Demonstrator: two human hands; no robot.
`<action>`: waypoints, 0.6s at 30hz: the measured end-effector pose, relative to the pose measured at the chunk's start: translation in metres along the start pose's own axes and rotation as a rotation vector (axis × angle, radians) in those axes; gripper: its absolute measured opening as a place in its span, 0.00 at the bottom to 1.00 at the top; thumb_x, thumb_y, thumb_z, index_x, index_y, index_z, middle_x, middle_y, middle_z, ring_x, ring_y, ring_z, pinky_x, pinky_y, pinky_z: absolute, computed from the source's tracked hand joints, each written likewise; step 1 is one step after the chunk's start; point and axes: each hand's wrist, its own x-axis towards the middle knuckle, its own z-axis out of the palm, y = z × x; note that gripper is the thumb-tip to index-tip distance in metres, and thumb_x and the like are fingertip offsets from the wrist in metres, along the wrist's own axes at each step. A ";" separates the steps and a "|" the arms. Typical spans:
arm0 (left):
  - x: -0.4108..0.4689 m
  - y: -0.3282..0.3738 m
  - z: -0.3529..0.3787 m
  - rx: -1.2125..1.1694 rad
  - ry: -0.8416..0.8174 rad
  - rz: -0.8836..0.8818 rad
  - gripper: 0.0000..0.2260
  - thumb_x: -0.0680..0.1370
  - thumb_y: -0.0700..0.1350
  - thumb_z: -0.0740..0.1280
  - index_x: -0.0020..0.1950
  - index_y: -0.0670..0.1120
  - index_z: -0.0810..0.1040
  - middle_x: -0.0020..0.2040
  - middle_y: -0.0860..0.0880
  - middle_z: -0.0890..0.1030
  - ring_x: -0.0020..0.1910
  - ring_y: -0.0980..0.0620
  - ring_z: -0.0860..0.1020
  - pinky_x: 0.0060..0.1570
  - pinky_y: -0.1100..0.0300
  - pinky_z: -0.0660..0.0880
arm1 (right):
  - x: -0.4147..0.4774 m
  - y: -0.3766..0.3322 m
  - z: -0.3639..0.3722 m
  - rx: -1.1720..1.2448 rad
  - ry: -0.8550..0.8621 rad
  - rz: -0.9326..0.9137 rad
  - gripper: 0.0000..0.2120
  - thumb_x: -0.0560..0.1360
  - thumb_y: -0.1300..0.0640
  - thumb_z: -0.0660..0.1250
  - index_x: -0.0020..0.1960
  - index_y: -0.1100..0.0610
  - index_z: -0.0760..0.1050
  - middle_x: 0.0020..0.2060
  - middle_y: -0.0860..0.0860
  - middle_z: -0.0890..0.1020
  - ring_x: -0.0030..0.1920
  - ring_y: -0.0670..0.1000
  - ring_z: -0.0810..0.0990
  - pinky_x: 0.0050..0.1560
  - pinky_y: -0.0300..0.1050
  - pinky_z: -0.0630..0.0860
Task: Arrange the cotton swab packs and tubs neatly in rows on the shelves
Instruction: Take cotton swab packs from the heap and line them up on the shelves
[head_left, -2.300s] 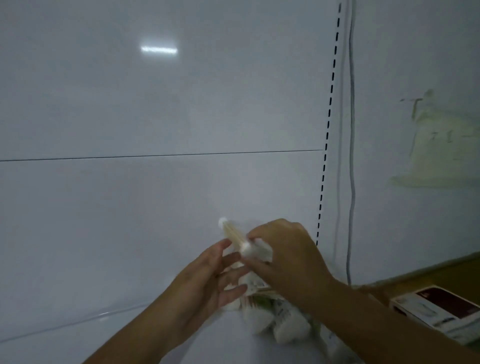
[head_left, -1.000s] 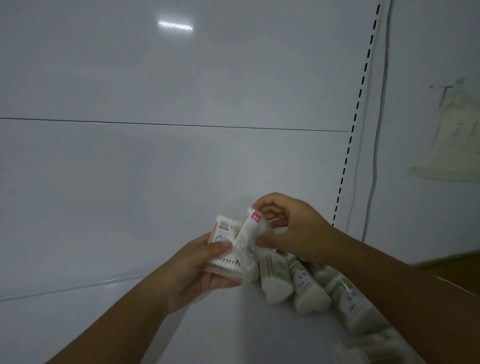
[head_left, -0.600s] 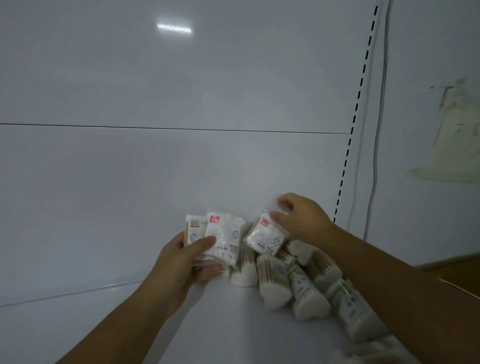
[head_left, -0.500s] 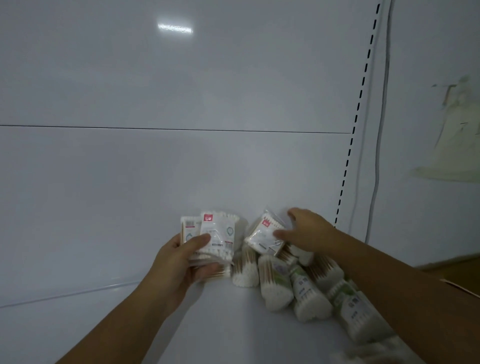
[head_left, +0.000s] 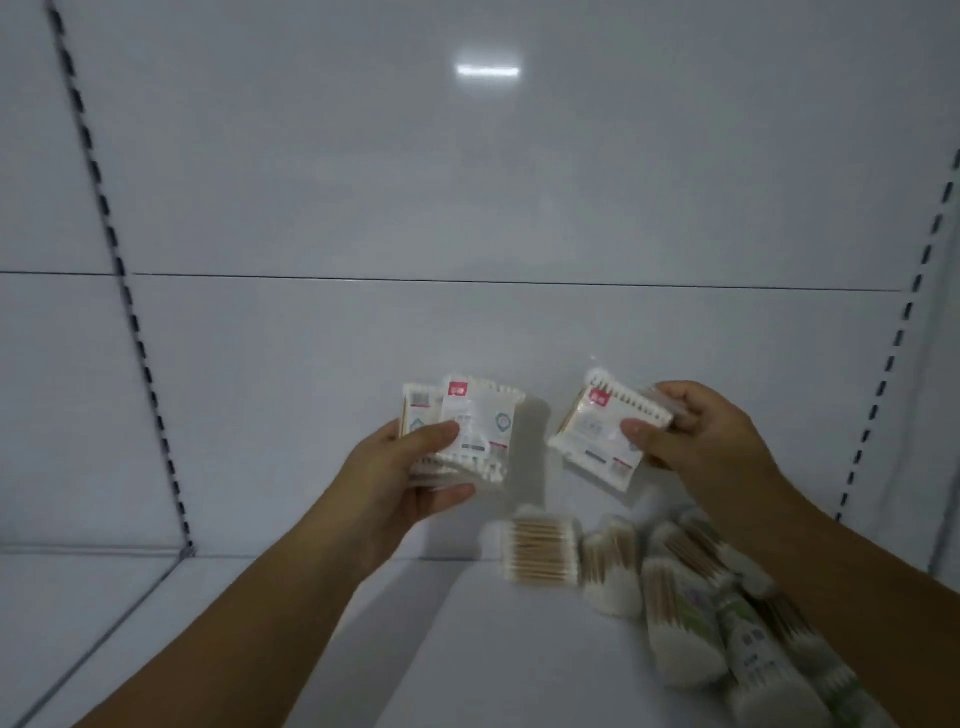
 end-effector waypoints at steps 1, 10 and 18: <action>-0.007 0.006 -0.012 0.045 0.042 0.007 0.13 0.75 0.40 0.68 0.59 0.41 0.77 0.50 0.42 0.85 0.44 0.46 0.85 0.36 0.58 0.80 | 0.000 -0.011 0.014 0.116 -0.095 0.023 0.14 0.65 0.60 0.77 0.49 0.55 0.78 0.42 0.54 0.85 0.39 0.49 0.85 0.36 0.40 0.81; -0.152 0.083 -0.171 0.322 0.240 0.055 0.15 0.72 0.41 0.73 0.57 0.41 0.77 0.45 0.44 0.85 0.39 0.47 0.83 0.34 0.58 0.79 | -0.083 -0.090 0.232 0.436 -0.730 0.311 0.16 0.67 0.55 0.66 0.51 0.63 0.78 0.46 0.60 0.84 0.44 0.55 0.84 0.43 0.46 0.81; -0.319 0.150 -0.361 0.040 0.333 0.053 0.21 0.69 0.37 0.74 0.62 0.40 0.77 0.45 0.39 0.83 0.40 0.44 0.83 0.39 0.55 0.82 | -0.199 -0.162 0.452 0.534 -0.927 0.328 0.18 0.68 0.57 0.65 0.54 0.66 0.77 0.40 0.58 0.84 0.37 0.53 0.84 0.34 0.43 0.80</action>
